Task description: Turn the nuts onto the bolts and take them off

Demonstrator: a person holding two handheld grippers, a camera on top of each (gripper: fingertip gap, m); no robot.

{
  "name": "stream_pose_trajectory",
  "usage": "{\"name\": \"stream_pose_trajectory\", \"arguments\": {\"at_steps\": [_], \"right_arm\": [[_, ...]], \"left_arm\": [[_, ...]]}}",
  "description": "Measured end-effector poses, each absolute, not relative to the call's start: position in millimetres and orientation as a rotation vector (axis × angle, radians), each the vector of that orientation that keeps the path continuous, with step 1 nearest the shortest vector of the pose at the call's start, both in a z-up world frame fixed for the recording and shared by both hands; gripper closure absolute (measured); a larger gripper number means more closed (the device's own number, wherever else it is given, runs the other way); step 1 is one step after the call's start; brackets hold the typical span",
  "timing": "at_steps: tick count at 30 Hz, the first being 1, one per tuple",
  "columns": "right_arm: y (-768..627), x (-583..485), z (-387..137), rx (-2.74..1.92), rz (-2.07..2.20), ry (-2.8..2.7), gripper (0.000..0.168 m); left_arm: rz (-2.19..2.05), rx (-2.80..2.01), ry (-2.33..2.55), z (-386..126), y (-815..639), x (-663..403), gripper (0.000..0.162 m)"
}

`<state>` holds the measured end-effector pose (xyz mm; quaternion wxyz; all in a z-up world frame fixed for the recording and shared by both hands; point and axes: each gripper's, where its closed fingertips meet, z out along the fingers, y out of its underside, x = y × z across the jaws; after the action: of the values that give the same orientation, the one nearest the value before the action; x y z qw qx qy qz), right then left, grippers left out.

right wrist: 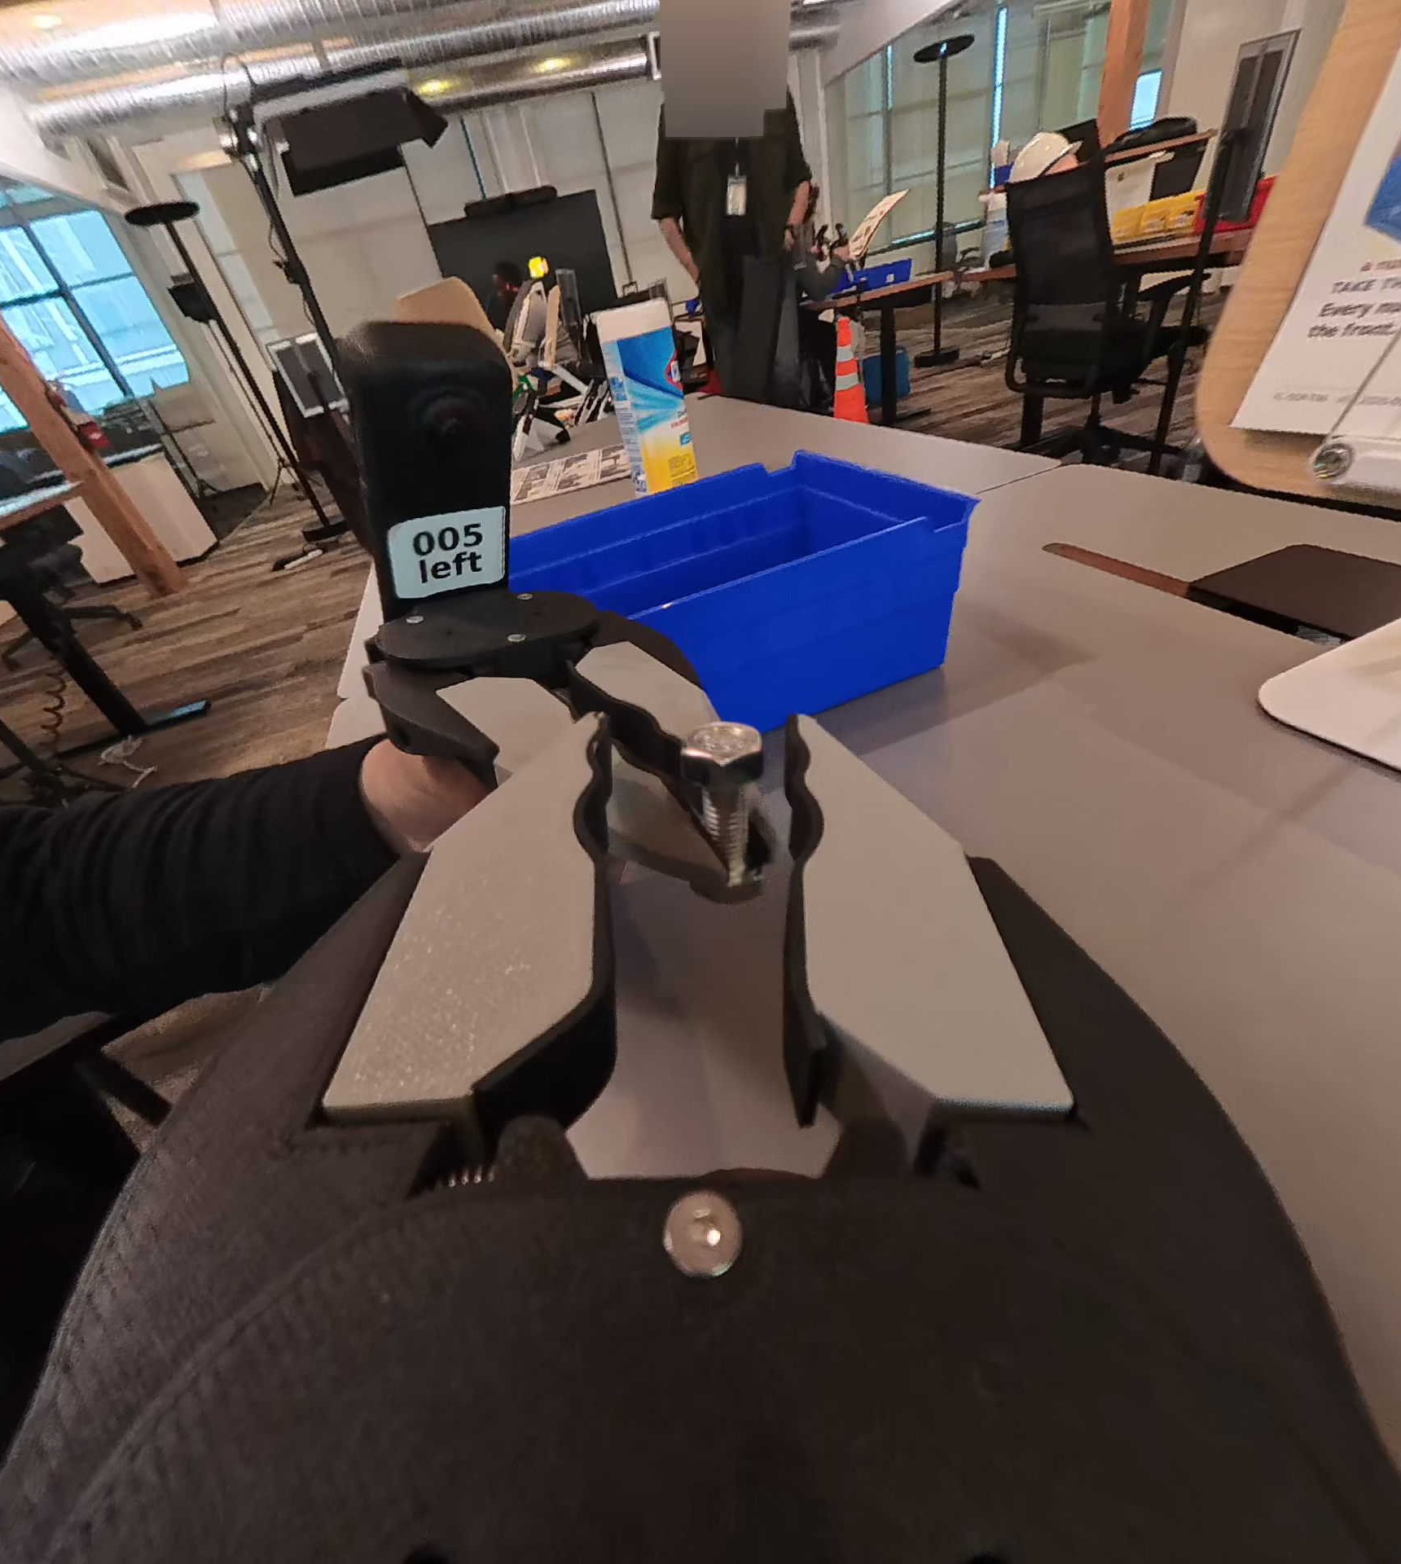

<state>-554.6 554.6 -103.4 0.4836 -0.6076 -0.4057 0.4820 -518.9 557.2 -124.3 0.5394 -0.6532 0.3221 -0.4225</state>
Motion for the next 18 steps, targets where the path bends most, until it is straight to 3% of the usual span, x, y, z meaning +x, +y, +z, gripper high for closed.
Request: {"name": "stream_pose_trajectory", "arguments": {"at_steps": [8, 12, 18], "right_arm": [[557, -545, -93, -1.442, 1.199, -0.953, 0.140], [548, -559, -100, -1.448, 1.192, -0.999, 0.128], [550, -559, -104, -1.462, 1.160, -1.018, 0.131]], "left_arm": [[-1.013, -1.550, 0.713, -119, 563, -527, 0.156], [-1.035, -1.548, 0.764, -124, 554, -516, 0.156], [-0.995, -1.557, 0.793, -128, 554, -512, 0.156]]}}
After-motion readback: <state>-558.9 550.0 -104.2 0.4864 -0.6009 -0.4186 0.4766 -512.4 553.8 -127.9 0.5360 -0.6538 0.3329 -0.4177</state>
